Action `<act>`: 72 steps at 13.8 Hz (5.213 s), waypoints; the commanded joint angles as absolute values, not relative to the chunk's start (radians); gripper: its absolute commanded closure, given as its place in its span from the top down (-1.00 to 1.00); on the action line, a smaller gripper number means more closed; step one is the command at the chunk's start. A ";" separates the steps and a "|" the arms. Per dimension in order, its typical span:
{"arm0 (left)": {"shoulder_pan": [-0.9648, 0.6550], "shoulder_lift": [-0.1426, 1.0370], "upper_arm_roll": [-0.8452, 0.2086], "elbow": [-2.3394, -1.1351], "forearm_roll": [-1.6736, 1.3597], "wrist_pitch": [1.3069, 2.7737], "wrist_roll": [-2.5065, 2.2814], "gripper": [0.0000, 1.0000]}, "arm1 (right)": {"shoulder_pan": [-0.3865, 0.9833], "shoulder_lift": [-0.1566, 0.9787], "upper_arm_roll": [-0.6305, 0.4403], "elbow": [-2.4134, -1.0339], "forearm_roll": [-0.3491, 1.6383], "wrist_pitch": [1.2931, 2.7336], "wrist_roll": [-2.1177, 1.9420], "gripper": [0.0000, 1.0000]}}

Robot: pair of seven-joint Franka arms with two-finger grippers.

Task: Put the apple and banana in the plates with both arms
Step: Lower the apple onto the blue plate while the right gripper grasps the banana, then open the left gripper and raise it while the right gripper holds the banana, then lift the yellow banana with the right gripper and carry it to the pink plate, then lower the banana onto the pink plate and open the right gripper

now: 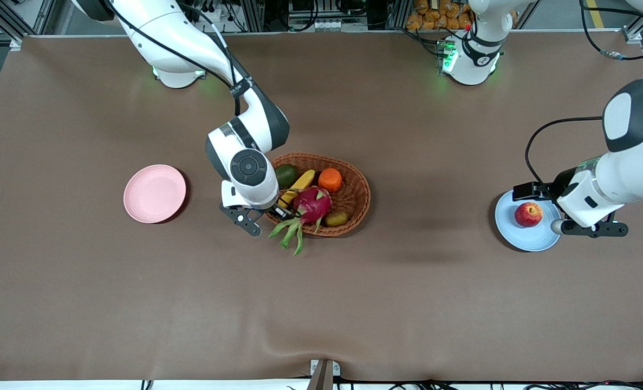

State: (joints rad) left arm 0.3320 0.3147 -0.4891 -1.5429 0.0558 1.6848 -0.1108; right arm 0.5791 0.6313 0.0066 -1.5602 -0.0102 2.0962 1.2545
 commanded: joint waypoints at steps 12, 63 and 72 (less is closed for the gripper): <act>0.052 0.105 -0.206 -1.542 0.026 1.539 -0.130 1.00 | 0.606 0.666 0.002 -1.511 -0.008 2.089 1.270 -0.31; -0.084 -0.018 -0.012 -1.546 -0.044 1.471 -0.152 1.00 | 0.068 0.386 -0.028 -1.983 -0.135 2.120 0.333 -1.00; -0.086 -0.017 -0.015 -1.546 -0.046 1.470 -0.152 1.00 | 0.058 0.408 -0.026 -1.883 -0.133 2.050 0.334 1.00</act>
